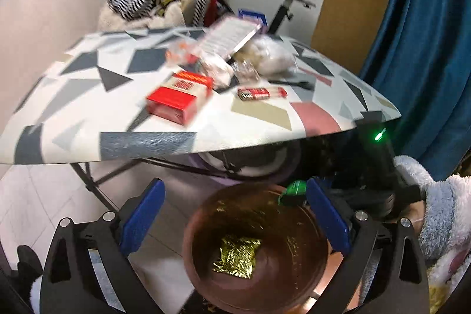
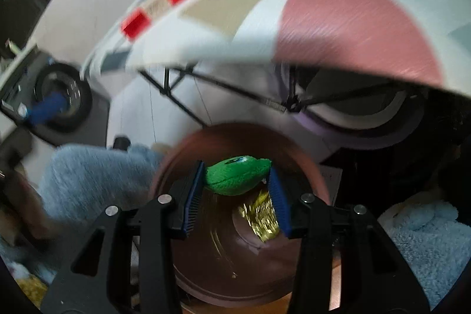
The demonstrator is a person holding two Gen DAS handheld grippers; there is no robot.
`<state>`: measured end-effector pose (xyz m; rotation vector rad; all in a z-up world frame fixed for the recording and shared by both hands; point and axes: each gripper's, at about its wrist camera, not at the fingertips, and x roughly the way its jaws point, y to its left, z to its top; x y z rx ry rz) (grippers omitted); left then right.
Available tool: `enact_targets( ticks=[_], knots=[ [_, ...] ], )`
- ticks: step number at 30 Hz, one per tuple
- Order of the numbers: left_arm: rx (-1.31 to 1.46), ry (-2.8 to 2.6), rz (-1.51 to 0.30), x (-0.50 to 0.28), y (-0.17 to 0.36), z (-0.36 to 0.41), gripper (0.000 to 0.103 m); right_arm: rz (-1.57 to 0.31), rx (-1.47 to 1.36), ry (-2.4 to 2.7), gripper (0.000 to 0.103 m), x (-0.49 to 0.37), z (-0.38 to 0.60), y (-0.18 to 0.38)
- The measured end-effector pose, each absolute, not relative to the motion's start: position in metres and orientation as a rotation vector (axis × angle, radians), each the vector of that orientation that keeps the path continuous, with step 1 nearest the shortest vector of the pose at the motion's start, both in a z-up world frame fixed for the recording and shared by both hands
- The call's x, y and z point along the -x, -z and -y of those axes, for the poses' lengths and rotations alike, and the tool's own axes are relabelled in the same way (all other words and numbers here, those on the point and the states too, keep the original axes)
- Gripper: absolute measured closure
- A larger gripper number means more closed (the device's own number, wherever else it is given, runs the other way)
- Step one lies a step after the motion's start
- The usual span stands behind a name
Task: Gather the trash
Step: 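Carry the gold foil and green clip down into the brown bin with both grippers, then open both grippers over the bin and lift back toward the table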
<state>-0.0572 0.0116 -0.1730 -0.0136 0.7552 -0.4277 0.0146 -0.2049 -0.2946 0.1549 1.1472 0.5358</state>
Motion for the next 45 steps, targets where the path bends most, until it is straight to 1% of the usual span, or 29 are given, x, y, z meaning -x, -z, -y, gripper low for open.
enact_targets(
  ticks=[11, 17, 20, 21, 22, 23, 25, 27, 30, 35, 45],
  knots=[
    [0.044, 0.356, -0.807, 0.045, 0.194, -0.018, 0.008, -1.311, 0.020, -0.539, 0.056, -0.009, 0.166, 0.339],
    [0.057, 0.338, -0.826, 0.043, 0.200, -0.021, 0.008, -1.328, 0.067, -0.531, 0.055, -0.005, 0.163, 0.343],
    [0.071, 0.328, -0.826, 0.042, 0.200, -0.024, 0.008, -1.328, 0.067, -0.510, 0.052, -0.008, 0.165, 0.345],
    [0.071, 0.322, -0.826, 0.041, 0.200, -0.024, 0.008, -1.327, 0.066, -0.503, 0.049, -0.009, 0.165, 0.345],
    [0.067, 0.313, -0.826, 0.041, 0.200, -0.024, 0.008, -1.325, 0.065, -0.496, 0.041, -0.009, 0.165, 0.345],
    [0.064, 0.308, -0.824, 0.041, 0.200, -0.023, 0.008, -1.320, 0.064, -0.489, 0.036, -0.009, 0.166, 0.344],
    [0.056, 0.298, -0.824, 0.041, 0.200, -0.023, 0.008, -1.303, 0.060, -0.476, 0.018, -0.010, 0.168, 0.342],
    [0.054, 0.292, -0.827, 0.040, 0.201, -0.022, 0.008, -1.284, 0.064, -0.463, 0.009, -0.010, 0.169, 0.338],
    [0.053, 0.290, -0.830, 0.039, 0.202, -0.023, 0.008, -1.267, 0.054, -0.457, 0.006, -0.011, 0.173, 0.332],
    [0.054, 0.284, -0.816, 0.041, 0.199, -0.024, 0.008, -1.184, 0.037, -0.449, 0.006, -0.010, 0.176, 0.313],
    [0.070, 0.275, -0.780, 0.045, 0.193, -0.028, 0.008, -0.877, 0.070, -0.398, 0.006, 0.008, 0.192, 0.245]
  ],
)
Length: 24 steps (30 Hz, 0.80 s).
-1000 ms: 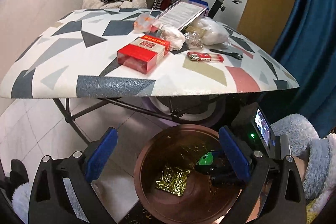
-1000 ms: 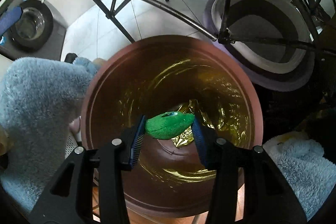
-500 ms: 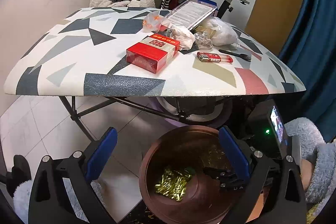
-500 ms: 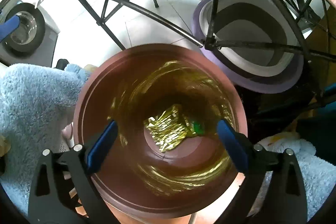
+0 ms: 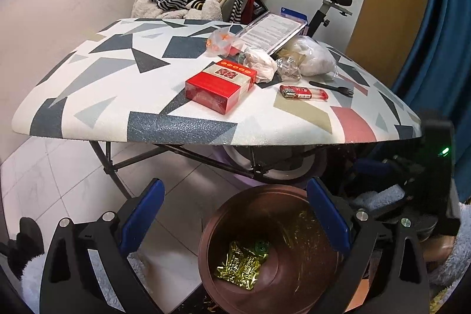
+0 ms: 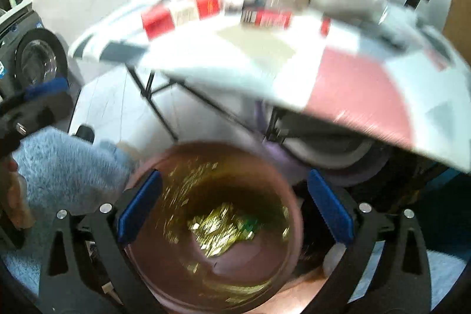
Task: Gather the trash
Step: 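Open both grippers over the bin and lift back toward the table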
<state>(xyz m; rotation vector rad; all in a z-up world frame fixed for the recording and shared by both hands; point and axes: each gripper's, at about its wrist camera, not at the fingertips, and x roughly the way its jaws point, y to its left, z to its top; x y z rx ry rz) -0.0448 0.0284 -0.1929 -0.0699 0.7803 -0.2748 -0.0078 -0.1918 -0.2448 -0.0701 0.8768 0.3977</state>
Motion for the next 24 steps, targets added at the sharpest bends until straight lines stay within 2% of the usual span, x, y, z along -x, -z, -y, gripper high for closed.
enact_targets(
  ticks=[13, 24],
  knots=[
    [0.049, 0.289, -0.755, 0.048, 0.188, -0.023, 0.008, -0.617, 0.031, -0.292, 0.006, 0.015, 0.227, 0.196],
    [0.018, 0.247, -0.717, 0.045, 0.175, -0.027, 0.008, -0.616, -0.039, -0.270, 0.006, 0.007, 0.247, 0.190]
  ],
)
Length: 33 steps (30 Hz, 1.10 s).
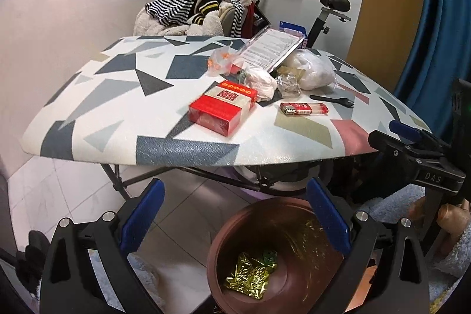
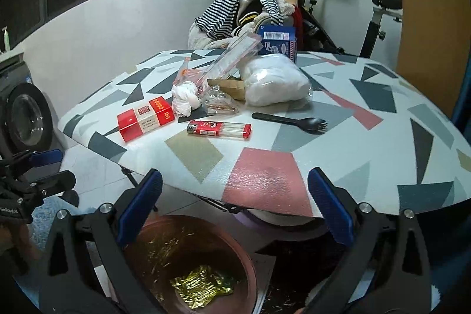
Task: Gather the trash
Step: 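Open both grippers over the bin and lift back toward the table, then grasp the red lighter with the right gripper while the left gripper approaches the red cigarette pack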
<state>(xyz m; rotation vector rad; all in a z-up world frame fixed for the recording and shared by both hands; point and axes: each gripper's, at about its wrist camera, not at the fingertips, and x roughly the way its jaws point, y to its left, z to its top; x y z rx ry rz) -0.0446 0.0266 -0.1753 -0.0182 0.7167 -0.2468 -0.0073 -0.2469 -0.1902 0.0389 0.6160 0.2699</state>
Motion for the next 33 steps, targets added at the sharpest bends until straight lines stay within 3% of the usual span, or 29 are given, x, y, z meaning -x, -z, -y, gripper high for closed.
enact_targets(
  ticks=[18, 33],
  knots=[
    [0.060, 0.230, -0.746, 0.015, 0.166, -0.039, 0.008, -0.769, -0.086, -0.199, 0.006, -0.026, 0.248, 0.207],
    [0.088, 0.195, -0.749, -0.022, 0.156, -0.062, 0.008, -0.869, -0.072, -0.161, 0.005, -0.103, 0.179, 0.213]
  ],
)
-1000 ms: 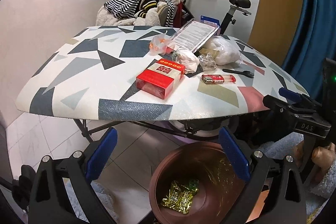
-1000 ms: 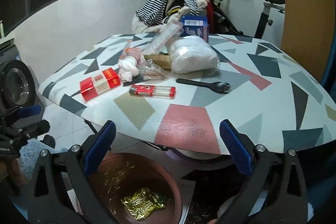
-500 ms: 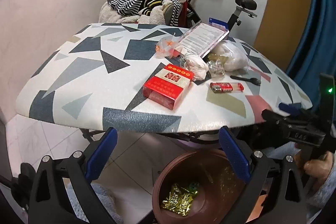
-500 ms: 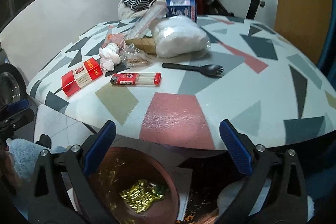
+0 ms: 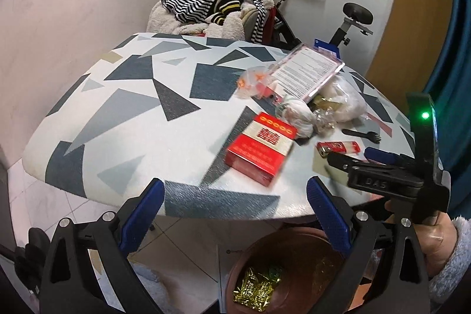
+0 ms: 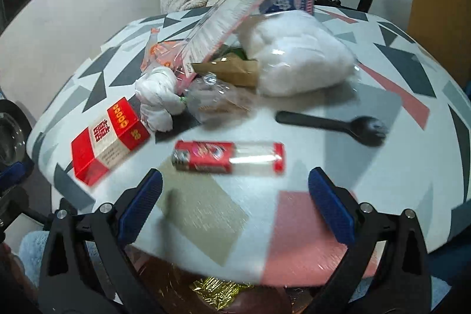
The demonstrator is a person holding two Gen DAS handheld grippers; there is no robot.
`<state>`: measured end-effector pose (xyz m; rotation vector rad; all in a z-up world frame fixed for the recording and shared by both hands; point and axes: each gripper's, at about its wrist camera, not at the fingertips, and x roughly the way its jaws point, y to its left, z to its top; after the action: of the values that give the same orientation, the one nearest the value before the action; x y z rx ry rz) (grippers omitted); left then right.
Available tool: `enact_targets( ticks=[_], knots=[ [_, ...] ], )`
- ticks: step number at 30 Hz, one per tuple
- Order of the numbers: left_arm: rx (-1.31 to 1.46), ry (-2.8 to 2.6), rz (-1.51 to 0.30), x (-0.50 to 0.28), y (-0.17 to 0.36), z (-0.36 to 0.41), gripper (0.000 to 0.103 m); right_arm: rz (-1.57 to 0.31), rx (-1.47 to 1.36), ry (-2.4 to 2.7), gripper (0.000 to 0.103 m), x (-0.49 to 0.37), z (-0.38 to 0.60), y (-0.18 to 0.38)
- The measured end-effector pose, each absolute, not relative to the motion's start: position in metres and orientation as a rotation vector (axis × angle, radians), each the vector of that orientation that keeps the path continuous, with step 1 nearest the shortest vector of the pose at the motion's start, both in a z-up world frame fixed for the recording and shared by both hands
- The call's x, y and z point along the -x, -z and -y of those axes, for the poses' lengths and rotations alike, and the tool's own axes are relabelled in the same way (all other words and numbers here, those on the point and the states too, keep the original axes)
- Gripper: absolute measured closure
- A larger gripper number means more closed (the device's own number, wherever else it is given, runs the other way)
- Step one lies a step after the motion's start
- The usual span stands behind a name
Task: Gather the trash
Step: 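Grasp the red lighter with the right gripper while the left gripper approaches the red cigarette pack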
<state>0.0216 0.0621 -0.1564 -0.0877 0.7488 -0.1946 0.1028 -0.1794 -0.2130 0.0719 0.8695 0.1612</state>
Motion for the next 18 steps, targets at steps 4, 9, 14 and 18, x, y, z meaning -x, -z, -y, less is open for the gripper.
enact_targets(
  ticks=[4, 9, 14, 18],
  knots=[
    [0.087, 0.191, -0.752, -0.029, 0.157, -0.066, 0.008, -0.872, -0.028, -0.129, 0.005, -0.114, 0.167, 0.215],
    [0.065, 0.194, -0.754, -0.036, 0.157, -0.066, 0.008, -0.858, 0.014, -0.135, 0.010, -0.117, 0.164, 0.216],
    [0.043, 0.215, -0.778, -0.048, 0.160, -0.059, 0.008, -0.850, 0.030, -0.185, 0.019, -0.114, 0.169, 0.213],
    [-0.002, 0.253, -0.803, -0.062, 0.164, -0.045, 0.008, -0.842, -0.026, -0.223, 0.019, -0.111, 0.182, 0.211]
  ],
)
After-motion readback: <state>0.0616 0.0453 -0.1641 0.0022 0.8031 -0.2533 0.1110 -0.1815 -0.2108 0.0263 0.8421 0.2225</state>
